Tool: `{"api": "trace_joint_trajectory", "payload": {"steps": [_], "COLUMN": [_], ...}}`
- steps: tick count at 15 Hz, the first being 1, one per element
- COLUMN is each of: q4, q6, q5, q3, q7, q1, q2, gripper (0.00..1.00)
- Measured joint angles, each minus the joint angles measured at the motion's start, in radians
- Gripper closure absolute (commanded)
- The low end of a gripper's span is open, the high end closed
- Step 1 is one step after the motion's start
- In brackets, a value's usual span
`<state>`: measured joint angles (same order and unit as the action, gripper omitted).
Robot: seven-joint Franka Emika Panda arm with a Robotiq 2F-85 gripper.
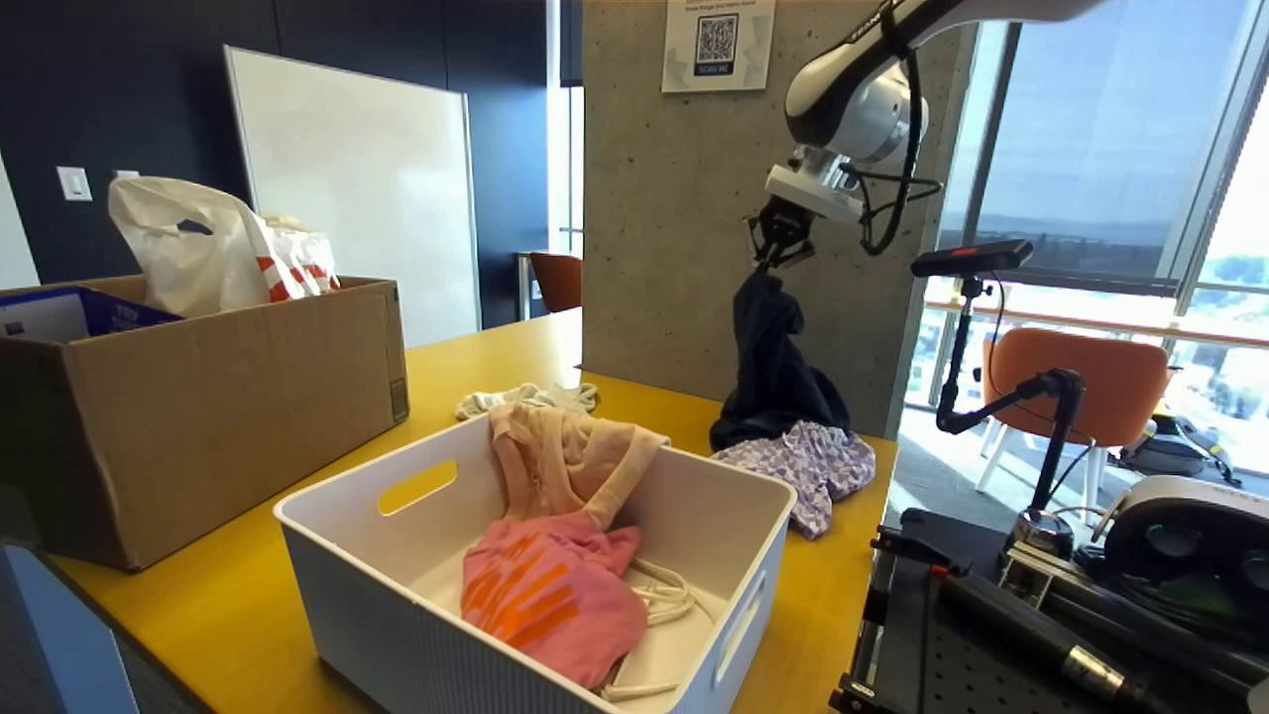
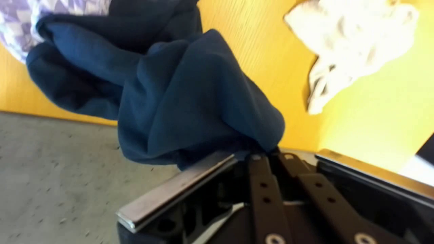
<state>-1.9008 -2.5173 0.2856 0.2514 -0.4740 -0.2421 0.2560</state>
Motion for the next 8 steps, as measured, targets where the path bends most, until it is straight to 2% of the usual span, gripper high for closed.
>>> {"api": "trace_joint_trajectory", "payload": {"steps": [2, 3, 5, 8], "q4": [-0.04, -0.064, -0.107, -0.133], "q6": [0.056, 0.091, 0.169, 0.299], "q5": [0.0, 0.0, 0.016, 0.037], "q3": [-0.032, -0.041, -0.046, -0.039], "q7": [0.027, 0.05, 0.136, 0.305], "q1": [0.037, 0.045, 0.036, -0.023], "q2": [-0.022, -0.033, -0.043, -0.023], "gripper": [0.99, 0.79, 0.64, 0.42]}}
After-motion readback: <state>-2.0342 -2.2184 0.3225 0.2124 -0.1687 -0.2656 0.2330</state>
